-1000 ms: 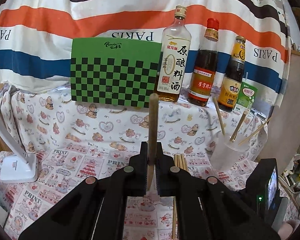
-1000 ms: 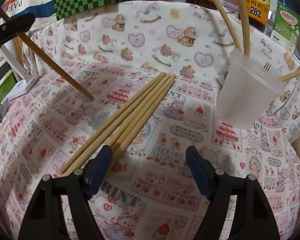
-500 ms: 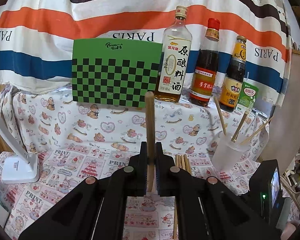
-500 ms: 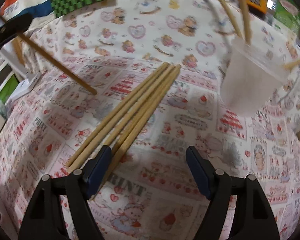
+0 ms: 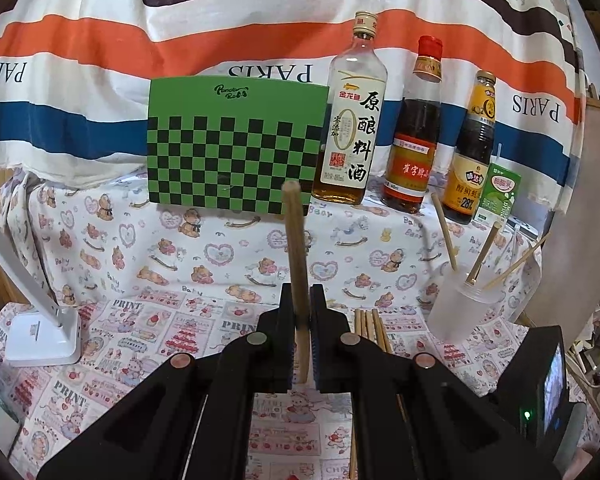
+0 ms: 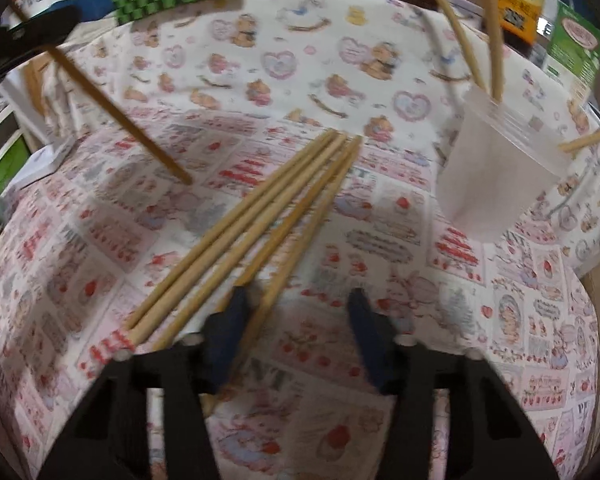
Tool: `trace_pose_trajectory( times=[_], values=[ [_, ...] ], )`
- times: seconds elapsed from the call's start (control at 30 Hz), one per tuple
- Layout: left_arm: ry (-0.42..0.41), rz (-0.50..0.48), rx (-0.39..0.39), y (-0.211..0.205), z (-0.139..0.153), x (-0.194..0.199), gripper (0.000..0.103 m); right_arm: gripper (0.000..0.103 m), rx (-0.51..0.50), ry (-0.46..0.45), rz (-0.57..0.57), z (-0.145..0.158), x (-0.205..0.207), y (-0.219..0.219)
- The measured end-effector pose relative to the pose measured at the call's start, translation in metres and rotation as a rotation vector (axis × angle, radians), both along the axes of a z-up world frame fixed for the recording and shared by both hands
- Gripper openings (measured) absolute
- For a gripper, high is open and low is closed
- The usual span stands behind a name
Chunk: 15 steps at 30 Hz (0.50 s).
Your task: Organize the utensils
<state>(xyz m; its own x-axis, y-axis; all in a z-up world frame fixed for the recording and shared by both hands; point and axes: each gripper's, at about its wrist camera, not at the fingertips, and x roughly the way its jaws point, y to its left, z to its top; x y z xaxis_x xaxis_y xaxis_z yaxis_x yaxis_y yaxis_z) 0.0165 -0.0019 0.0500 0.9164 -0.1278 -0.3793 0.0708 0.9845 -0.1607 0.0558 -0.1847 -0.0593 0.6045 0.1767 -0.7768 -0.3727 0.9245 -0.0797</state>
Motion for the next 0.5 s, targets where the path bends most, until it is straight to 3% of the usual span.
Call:
trace_pose_trajectory(
  times=[0.1, 0.2, 0.3, 0.5],
  values=[
    [0.003, 0.002, -0.008, 0.001, -0.001, 0.001, 0.006, 0.011, 0.029, 0.012, -0.031, 0.002, 0.001, -0.004],
    [0.004, 0.005, -0.013, 0.003, -0.001, 0.001, 0.006, 0.009, 0.073, 0.018, -0.074, 0.005, 0.004, -0.014],
    [0.004, 0.005, -0.014, 0.003, -0.001, 0.001, 0.006, 0.007, 0.153, -0.039, -0.119, 0.020, 0.003, -0.030],
    [0.004, 0.004, -0.014, 0.003, -0.001, 0.001, 0.006, 0.006, 0.358, -0.260, -0.183, 0.065, -0.016, -0.068]
  ],
)
